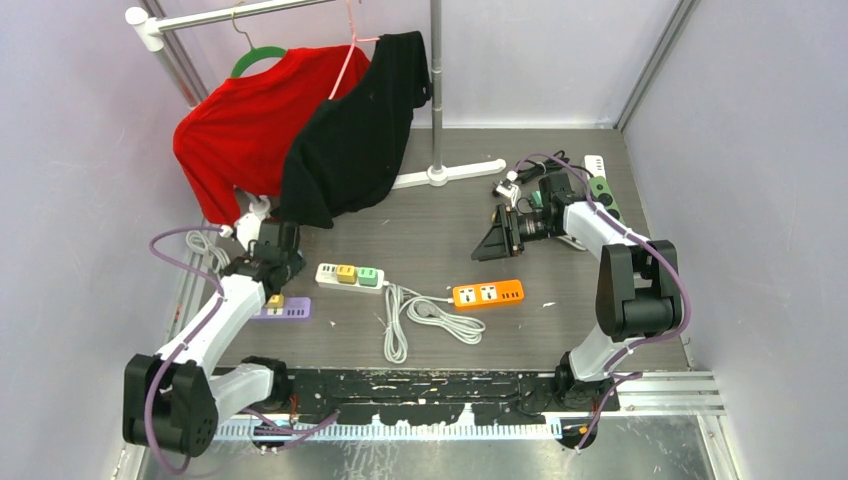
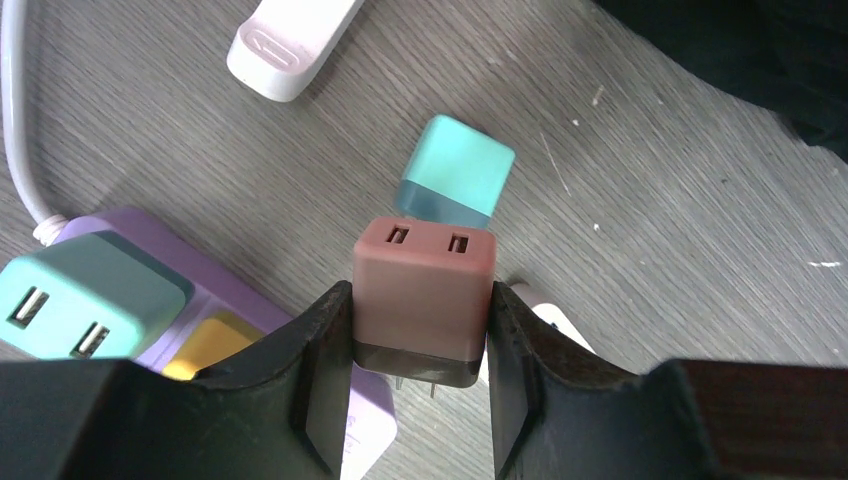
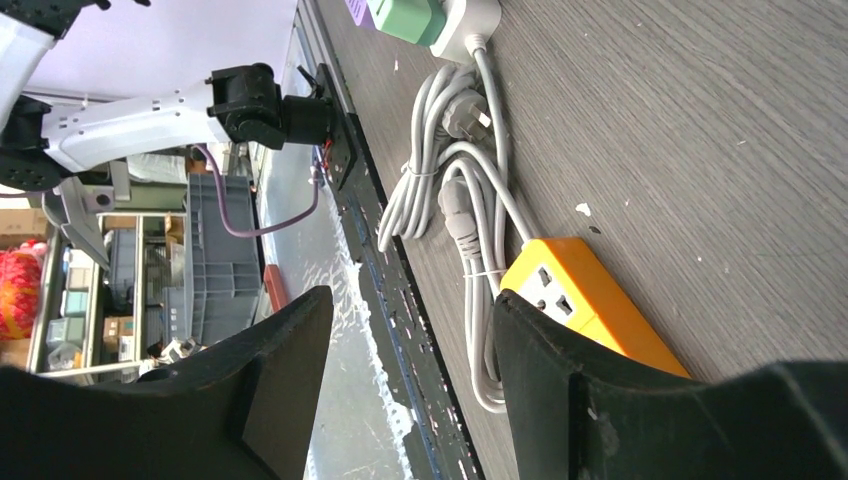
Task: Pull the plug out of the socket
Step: Place the plug at the center of the board.
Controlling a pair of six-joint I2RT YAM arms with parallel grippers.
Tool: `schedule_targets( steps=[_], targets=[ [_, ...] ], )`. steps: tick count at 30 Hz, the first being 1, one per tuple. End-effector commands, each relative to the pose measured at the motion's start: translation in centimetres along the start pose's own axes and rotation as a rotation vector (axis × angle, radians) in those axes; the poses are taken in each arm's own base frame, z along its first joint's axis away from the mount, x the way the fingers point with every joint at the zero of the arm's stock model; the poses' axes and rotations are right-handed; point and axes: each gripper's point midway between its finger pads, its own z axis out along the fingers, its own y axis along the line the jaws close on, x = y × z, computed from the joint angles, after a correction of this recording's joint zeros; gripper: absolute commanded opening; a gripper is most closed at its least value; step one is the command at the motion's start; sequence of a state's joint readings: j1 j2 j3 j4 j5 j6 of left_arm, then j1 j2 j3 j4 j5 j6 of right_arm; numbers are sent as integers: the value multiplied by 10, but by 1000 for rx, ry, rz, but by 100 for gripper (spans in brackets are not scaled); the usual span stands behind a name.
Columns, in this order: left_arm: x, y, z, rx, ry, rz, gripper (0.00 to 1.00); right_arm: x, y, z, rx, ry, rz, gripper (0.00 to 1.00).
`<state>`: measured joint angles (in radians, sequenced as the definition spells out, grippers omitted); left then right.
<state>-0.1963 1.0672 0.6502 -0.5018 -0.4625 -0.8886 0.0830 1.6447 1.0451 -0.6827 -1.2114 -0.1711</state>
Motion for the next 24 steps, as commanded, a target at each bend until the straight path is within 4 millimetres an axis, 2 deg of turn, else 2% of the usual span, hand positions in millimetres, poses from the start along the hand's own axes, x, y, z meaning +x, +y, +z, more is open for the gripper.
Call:
schedule_targets(
  steps=[1, 5, 9, 12, 16, 18, 24],
  targets=[
    [-11, -7, 12, 12, -8, -75, 0, -11, 16, -4, -31, -18, -71, 65],
    [-10, 4, 24, -42, 7, -101, 3, -11, 17, -4, -32, -17, -73, 65],
    [-7, 10, 32, -68, 29, -126, 12, -11, 17, -4, -33, -15, -73, 65],
    [-5, 12, 34, -77, 45, -131, 22, -11, 17, -4, -33, -15, -77, 65],
    [-5, 13, 33, -71, 49, -130, 41, -10, 17, -4, -33, -13, -78, 65],
    [-7, 12, 31, -62, 46, -132, 44, -10, 17, -4, -34, -12, -80, 65],
    [-14, 9, 21, -40, 37, -142, 61, -9, 18, -4, -35, -10, -85, 65]
  ],
)
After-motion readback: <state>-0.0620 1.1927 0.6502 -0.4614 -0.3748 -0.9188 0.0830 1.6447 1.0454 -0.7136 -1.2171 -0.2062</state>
